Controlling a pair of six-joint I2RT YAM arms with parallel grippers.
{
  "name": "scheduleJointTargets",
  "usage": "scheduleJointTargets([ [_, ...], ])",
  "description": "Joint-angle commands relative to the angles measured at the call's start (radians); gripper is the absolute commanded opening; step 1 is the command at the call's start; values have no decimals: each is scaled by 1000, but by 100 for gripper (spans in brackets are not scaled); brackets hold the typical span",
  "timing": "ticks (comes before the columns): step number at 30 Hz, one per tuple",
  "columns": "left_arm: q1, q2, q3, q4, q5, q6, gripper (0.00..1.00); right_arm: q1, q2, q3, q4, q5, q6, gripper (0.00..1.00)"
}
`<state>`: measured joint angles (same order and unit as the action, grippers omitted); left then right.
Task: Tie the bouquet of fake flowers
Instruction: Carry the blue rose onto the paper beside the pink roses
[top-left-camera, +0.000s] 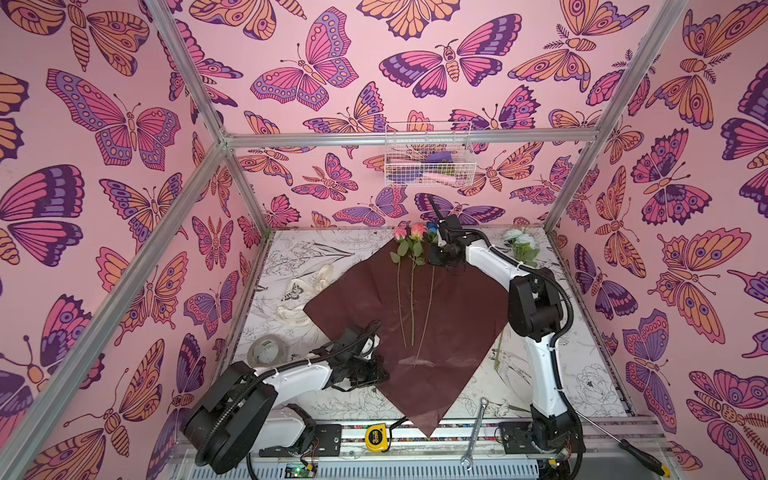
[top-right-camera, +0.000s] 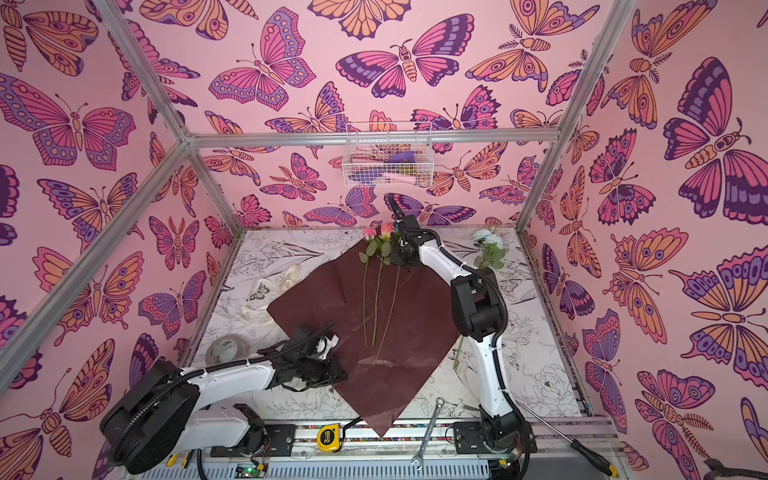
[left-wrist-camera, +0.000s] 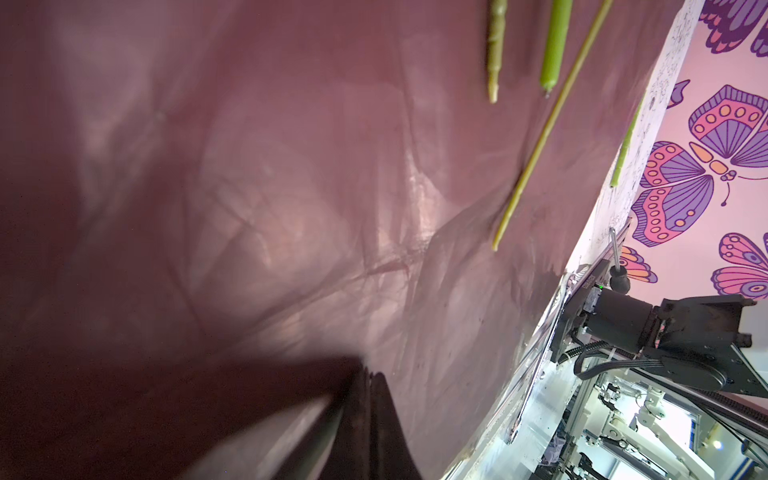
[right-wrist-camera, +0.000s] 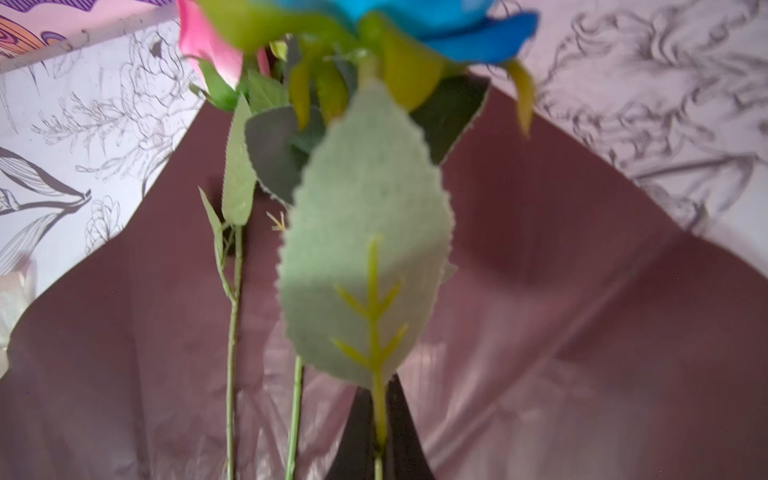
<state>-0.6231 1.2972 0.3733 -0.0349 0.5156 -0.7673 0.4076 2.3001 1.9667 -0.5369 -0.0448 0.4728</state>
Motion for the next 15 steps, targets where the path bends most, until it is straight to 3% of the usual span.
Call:
scheduleJointTargets([
  [1,-2,2,-13,-42,-33,13,0,1,62,88,-28,29,-61,0],
  [9,-2,30,-5,-35,-27,17,0,-2,172,250,-50,60,-125,4],
  [15,-2,43,2,-32,-26,20,0,-5,231,357,-104,59,-148,36],
])
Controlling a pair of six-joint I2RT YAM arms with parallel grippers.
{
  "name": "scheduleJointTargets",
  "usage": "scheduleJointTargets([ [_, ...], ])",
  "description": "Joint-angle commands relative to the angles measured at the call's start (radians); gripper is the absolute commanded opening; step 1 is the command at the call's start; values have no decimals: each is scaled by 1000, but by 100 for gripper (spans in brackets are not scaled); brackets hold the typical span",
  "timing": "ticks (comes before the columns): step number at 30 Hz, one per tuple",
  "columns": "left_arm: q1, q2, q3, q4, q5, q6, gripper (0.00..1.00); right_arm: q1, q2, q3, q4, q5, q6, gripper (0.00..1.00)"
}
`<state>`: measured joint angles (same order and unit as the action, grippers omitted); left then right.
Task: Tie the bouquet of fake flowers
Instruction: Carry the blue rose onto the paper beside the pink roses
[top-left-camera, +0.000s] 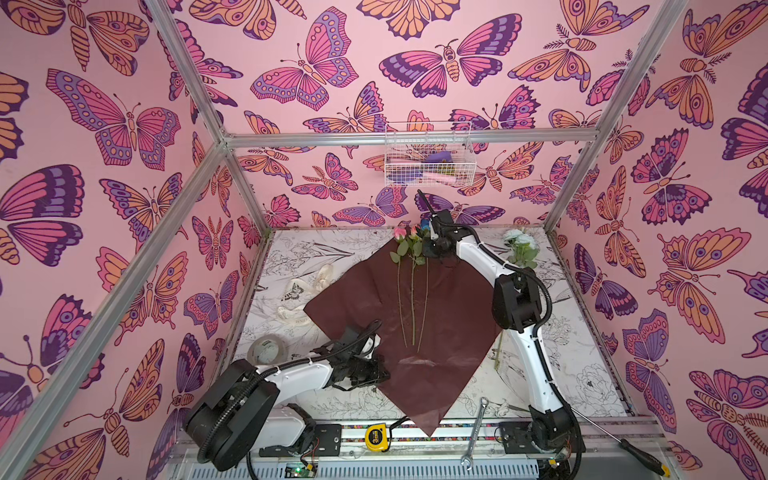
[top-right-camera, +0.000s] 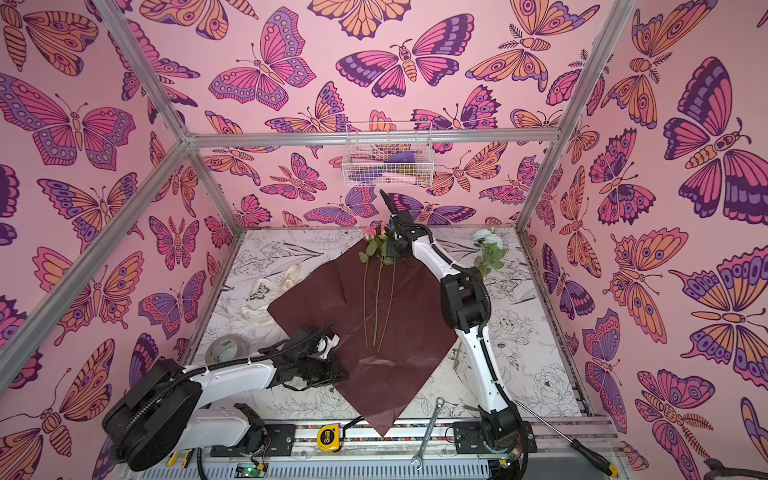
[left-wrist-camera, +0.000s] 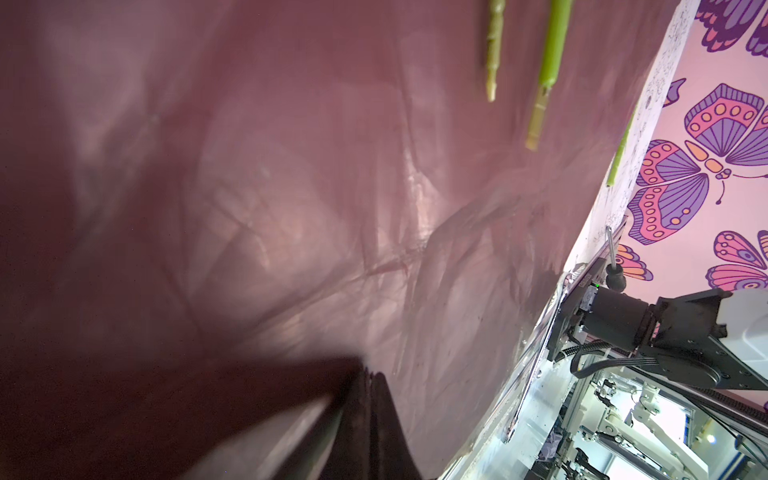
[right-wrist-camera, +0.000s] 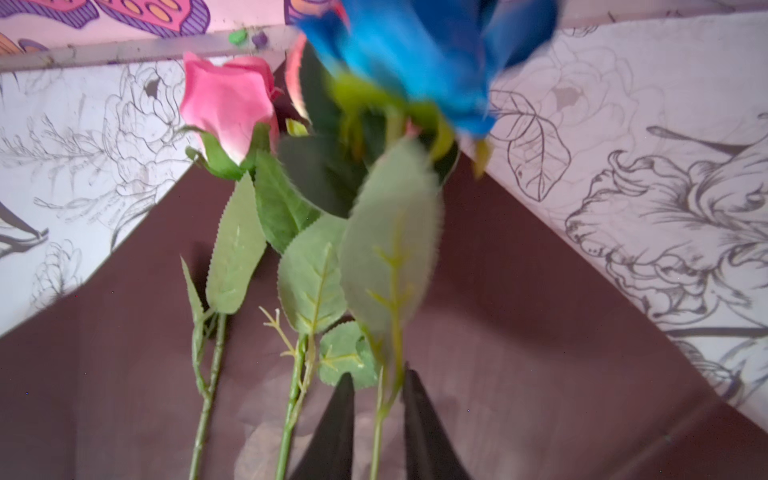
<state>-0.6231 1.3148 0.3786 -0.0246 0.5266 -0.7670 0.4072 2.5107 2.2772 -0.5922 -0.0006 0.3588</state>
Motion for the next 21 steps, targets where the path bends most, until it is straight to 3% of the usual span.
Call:
scheduleJointTargets([
  [1,-2,27,-2,-43,-36,21,0,-5,18,48,-52,18,-36,39],
  [6,-2,35,3,-43,-34,21,0,-19,-30,25,-55,22,-34,47],
  [13,-2,32,2,-43,-34,23,0,-29,-172,-82,-64,39,-31,50],
  [21,-1,21,-1,-43,-37,22,0,-71,-470,-396,-99,141,44,49],
])
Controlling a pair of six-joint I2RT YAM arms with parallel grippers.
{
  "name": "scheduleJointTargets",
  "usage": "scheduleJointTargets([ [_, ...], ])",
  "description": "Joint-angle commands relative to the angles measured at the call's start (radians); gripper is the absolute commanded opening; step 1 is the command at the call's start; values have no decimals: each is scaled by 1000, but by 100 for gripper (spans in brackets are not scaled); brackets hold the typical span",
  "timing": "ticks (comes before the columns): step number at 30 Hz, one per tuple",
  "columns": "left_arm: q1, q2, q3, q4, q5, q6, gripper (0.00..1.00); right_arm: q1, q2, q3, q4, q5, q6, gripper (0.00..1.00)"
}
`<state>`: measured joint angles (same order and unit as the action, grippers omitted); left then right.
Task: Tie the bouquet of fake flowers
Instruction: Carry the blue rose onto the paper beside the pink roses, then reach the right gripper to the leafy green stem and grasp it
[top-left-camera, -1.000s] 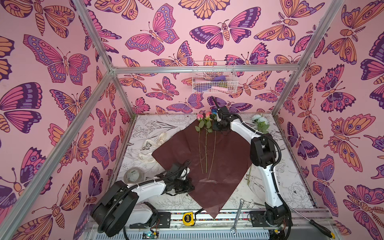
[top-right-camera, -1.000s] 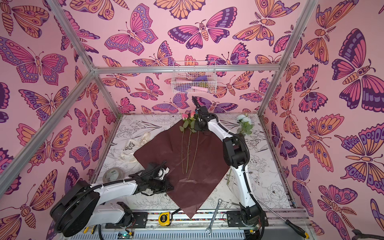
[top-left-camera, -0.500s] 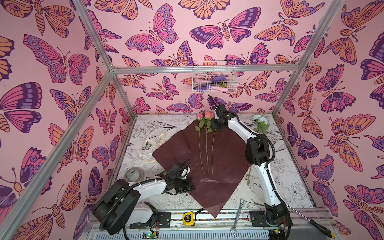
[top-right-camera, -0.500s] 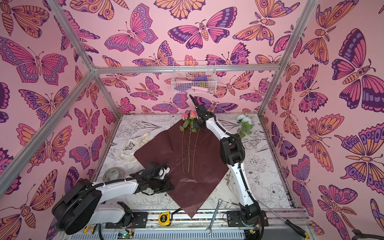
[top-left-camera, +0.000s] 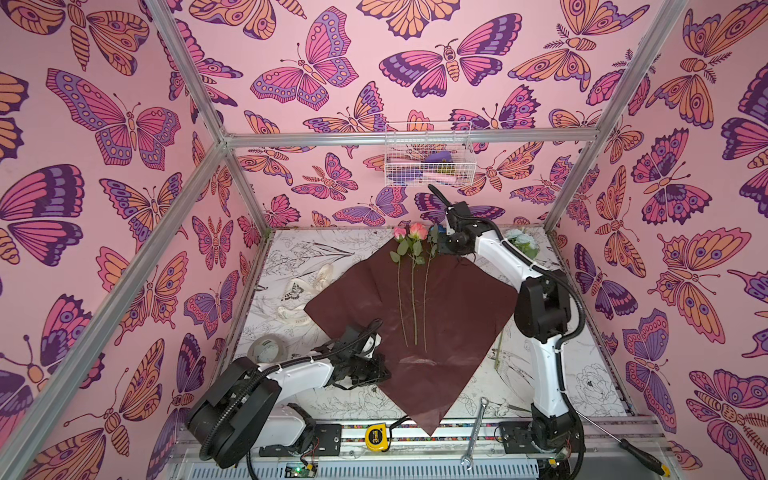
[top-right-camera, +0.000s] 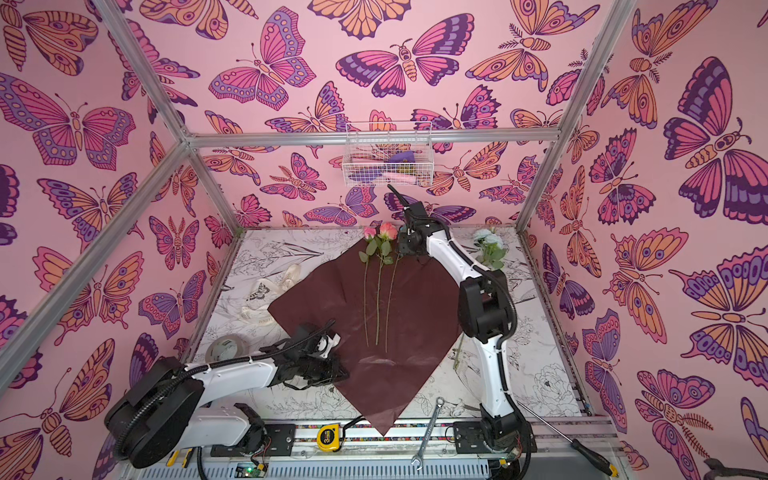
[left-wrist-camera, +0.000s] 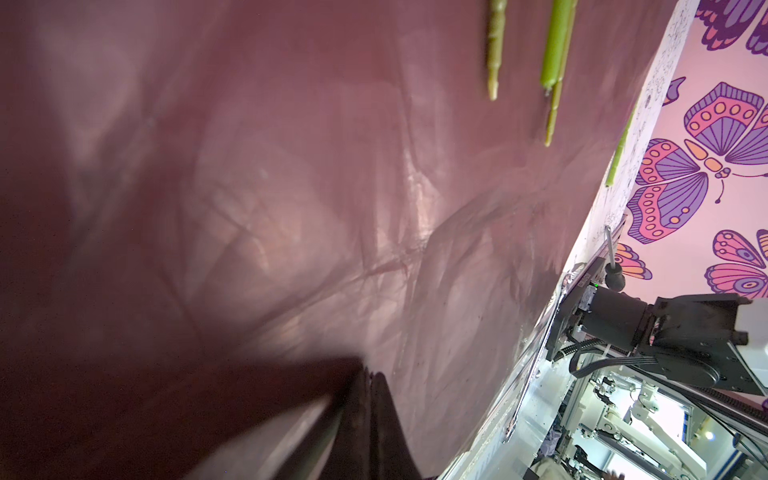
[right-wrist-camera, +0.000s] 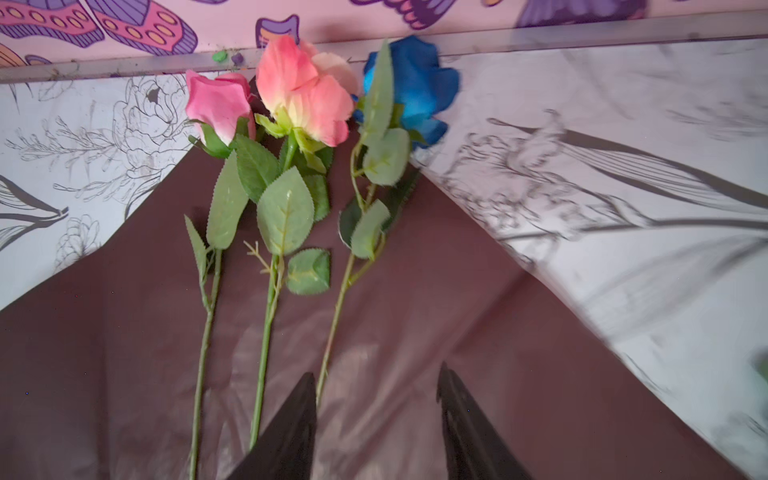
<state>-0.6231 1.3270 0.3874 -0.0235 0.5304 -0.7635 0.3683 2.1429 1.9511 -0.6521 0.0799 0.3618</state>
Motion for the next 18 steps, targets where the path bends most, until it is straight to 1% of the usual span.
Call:
scheduleJointTargets([
  [1,-1,9,-10,-46,-42,20,0,-48,-138,-113,-46,58,54,48],
  [5,-1,10,-9,-45,-40,21,0,-145,-290,-287,-73,38,89,48],
  [9,0,9,-9,-44,-43,18,0,-253,-404,-428,-76,57,72,48],
  [13,-1,12,-11,-44,-43,15,0,-346,-423,-487,-101,62,47,49],
  [16,-1,10,-11,-44,-44,13,0,-386,-393,-483,-129,64,31,49],
  [18,-1,9,-12,-44,-44,14,0,-401,-358,-474,-124,64,27,52],
])
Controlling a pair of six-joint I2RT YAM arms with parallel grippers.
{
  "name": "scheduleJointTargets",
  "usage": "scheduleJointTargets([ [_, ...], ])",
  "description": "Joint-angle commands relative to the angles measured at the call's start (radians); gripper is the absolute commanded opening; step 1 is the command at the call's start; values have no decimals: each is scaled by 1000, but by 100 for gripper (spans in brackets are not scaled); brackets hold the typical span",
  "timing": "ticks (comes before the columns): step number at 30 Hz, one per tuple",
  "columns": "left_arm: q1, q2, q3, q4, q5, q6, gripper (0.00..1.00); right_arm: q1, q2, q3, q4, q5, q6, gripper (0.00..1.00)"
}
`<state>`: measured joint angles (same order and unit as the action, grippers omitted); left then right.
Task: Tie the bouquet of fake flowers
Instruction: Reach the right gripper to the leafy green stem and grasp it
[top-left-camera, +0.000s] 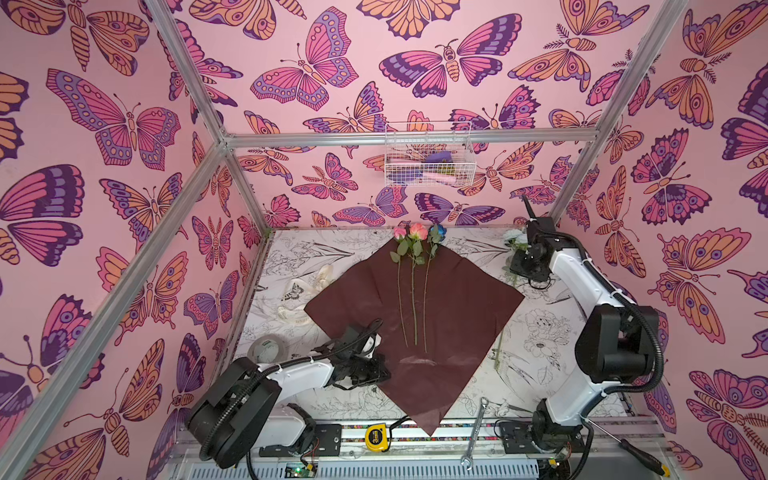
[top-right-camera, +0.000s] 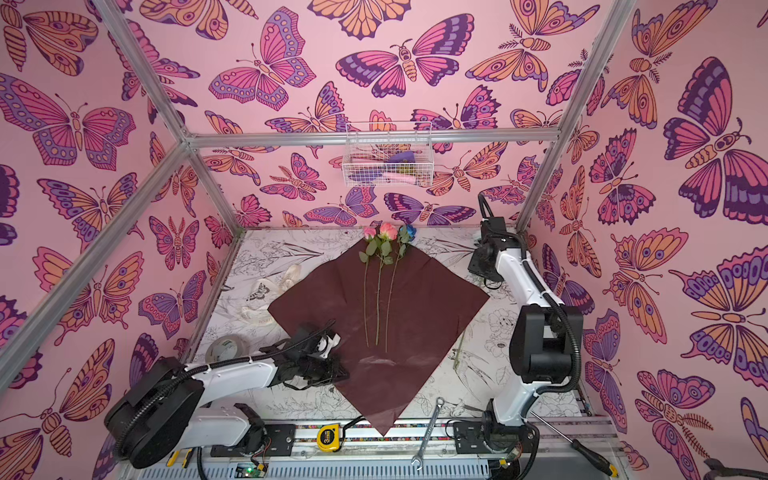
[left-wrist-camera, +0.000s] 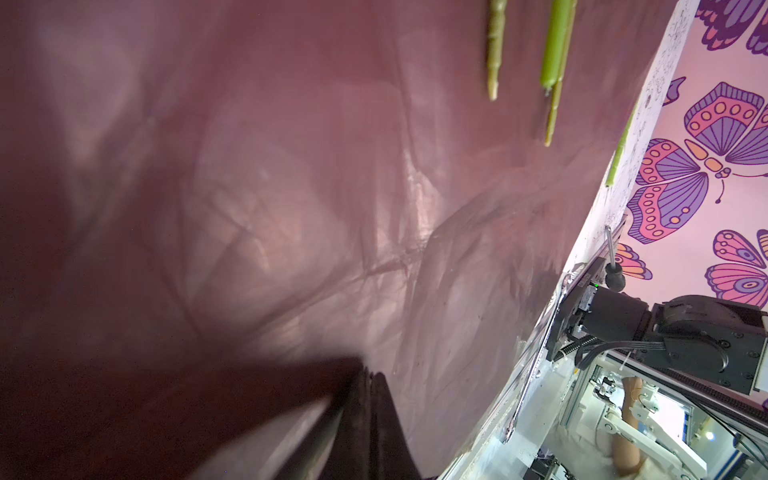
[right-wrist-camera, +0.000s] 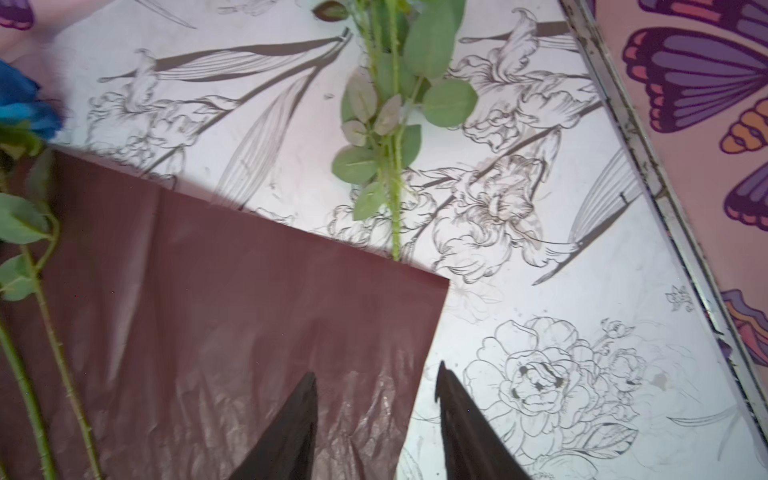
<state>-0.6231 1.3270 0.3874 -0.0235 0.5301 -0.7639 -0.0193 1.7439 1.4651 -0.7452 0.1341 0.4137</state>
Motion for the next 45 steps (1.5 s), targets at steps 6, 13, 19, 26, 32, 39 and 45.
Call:
scheduleJointTargets([
  [6,-1,12,-13,-43,-43,17,0,-19,193,94,-15,11,-35,59],
  [13,-1,18,-10,-44,-42,17,0,-19,361,219,-24,67,-48,60],
  [19,-1,27,-4,-44,-40,18,0,-26,482,324,-55,114,-89,59],
  [26,0,48,7,-44,-35,20,0,-67,591,418,-86,30,-105,38],
  [32,1,41,9,-56,-44,18,0,-93,622,468,-99,38,-158,4],
  [39,4,41,8,-60,-48,15,0,-106,586,594,-189,193,-230,0],
  [45,4,45,8,-56,-46,15,0,-105,430,559,-200,174,-221,0],
])
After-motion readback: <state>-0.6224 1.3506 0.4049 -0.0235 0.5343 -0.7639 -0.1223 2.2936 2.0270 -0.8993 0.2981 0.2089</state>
